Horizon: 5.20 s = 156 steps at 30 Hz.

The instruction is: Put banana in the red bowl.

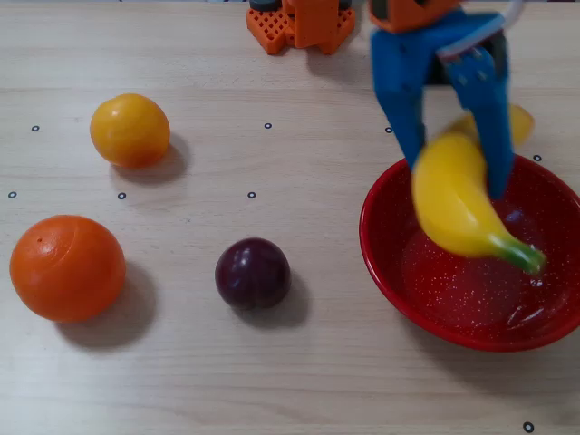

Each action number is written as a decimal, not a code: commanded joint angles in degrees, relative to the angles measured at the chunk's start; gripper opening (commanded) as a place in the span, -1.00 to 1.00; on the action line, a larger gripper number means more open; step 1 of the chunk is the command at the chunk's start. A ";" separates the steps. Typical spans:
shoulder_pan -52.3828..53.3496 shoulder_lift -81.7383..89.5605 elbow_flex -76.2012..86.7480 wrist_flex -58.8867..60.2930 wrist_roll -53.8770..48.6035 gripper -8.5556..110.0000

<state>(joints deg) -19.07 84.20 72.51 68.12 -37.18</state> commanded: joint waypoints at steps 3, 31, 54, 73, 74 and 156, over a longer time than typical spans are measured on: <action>-1.05 -2.20 -12.13 -1.23 2.37 -0.86; -4.75 -15.91 -22.24 10.20 7.56 -0.62; -2.55 -17.31 -30.59 6.59 9.93 -0.64; 4.75 -0.97 -19.60 7.29 13.97 -0.86; 5.54 0.62 -17.84 7.38 14.77 -0.86; 15.82 106.70 102.66 8.09 33.22 -0.86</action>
<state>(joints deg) -2.64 189.93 176.22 72.33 -4.92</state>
